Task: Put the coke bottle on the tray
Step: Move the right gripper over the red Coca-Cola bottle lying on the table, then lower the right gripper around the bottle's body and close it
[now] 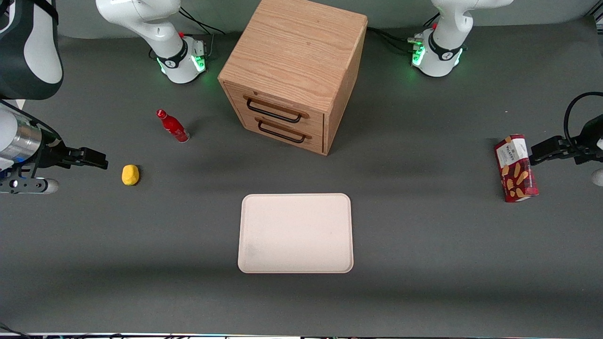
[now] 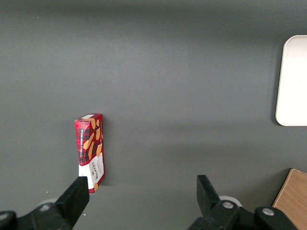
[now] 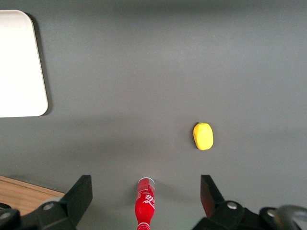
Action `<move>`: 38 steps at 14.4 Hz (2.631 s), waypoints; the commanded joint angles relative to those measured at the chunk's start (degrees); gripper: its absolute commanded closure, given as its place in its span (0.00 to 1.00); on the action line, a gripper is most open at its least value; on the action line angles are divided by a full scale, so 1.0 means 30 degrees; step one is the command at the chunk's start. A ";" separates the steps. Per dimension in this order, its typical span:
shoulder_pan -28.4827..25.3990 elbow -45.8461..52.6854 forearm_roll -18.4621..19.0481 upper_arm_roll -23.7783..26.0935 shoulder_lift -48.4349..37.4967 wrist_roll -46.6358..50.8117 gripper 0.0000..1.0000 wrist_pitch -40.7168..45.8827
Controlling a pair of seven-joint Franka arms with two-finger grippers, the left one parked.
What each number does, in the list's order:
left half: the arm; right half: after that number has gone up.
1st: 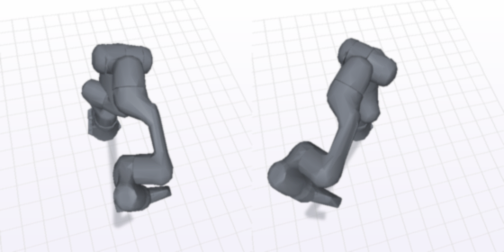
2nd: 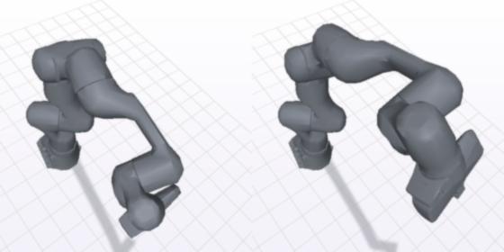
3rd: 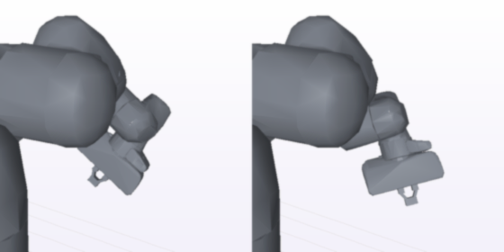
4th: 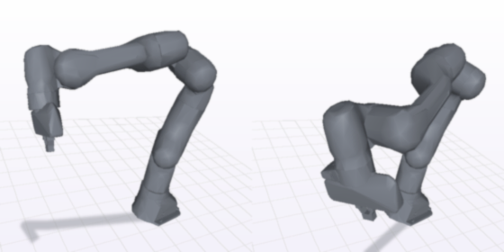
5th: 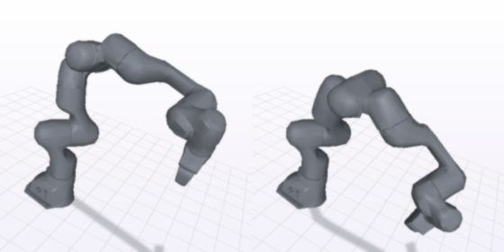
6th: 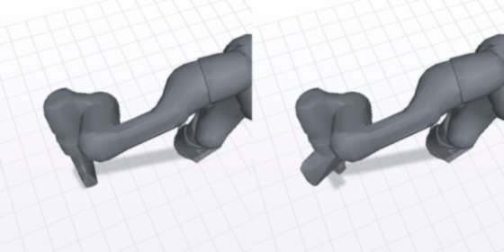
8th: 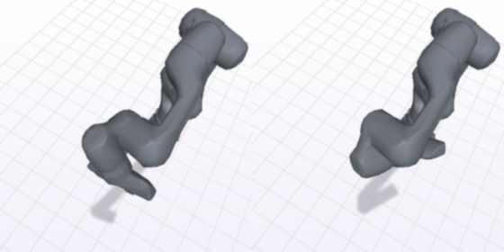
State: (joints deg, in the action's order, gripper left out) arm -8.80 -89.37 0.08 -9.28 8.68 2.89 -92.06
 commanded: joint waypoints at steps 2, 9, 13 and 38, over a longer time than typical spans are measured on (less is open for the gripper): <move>-0.0112 0.0580 0.0030 -0.0011 0.0093 0.0501 0.00 0.0512; -0.0171 -0.4263 -0.0145 0.0837 -0.2736 0.0325 0.00 -0.0093; -0.0200 -1.3812 -0.0116 0.1450 -0.7922 0.0354 0.00 -0.5831; -0.0142 -2.3706 0.0381 0.3182 -1.1362 0.0325 0.15 -1.1998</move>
State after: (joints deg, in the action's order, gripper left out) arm -9.32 -158.99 0.08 0.06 -24.04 3.02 -127.08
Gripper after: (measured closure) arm 0.119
